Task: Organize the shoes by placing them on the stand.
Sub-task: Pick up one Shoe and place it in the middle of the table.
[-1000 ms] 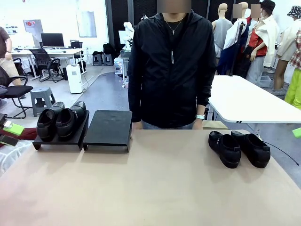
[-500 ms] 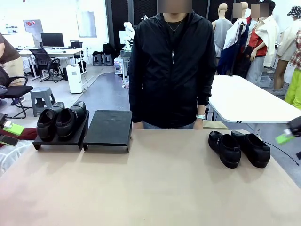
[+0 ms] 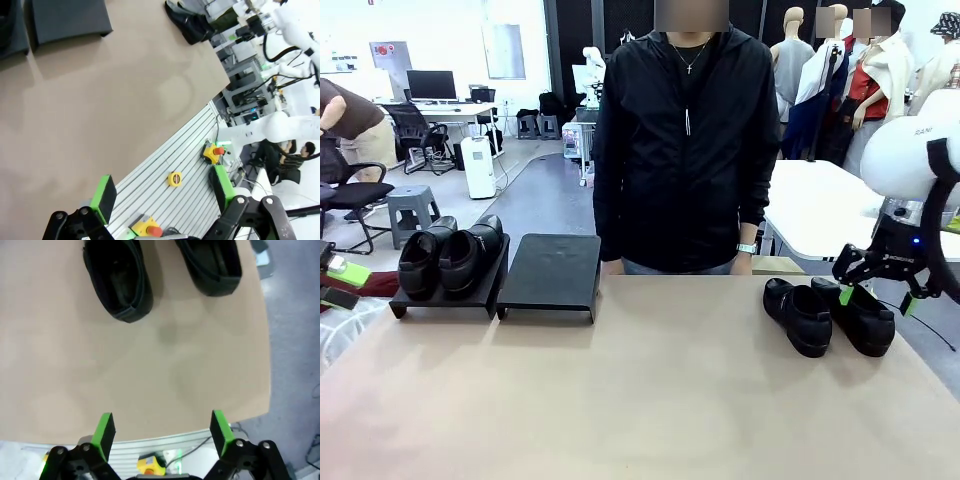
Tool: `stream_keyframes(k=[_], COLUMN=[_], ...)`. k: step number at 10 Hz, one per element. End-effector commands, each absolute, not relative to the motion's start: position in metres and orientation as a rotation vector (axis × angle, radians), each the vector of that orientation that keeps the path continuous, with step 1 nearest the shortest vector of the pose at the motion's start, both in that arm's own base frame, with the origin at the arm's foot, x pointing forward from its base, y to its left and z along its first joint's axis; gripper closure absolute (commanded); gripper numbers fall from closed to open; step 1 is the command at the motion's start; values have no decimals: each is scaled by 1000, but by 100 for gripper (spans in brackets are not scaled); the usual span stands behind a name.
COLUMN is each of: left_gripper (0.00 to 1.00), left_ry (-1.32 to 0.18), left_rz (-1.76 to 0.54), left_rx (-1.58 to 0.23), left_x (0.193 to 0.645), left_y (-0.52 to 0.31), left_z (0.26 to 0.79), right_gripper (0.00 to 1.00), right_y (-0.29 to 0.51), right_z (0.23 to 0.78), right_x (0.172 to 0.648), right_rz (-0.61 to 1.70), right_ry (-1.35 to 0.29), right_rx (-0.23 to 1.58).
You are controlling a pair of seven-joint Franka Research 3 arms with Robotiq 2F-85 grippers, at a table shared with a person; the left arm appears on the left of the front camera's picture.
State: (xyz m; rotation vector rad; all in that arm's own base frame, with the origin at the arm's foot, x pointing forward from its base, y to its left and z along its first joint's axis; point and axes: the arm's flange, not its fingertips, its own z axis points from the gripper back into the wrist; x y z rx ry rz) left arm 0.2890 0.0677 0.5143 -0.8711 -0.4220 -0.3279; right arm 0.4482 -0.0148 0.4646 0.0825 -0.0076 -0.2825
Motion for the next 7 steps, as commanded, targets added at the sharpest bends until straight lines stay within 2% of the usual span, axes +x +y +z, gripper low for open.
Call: stream_keyframes(k=[1, 2, 4, 7], left_gripper=[0, 0, 0, 0], left_ry=[-415, -415, -415, -415], left_rz=[-336, -336, -336, -336], left_rx=[-864, -864, -864, -864], left_x=[288, 288, 288, 288], left_y=[70, 70, 70, 70], left_z=[515, 515, 515, 515], right_gripper=[0, 0, 0, 0], right_y=[-7, -7, -8, -5], right_z=[484, 484, 465, 469], right_x=[416, 416, 457, 493], right_rz=[-250, -250, -256, -255], right_ry=[-59, -59, 11, 54], right_rx=[135, 135, 61, 46])
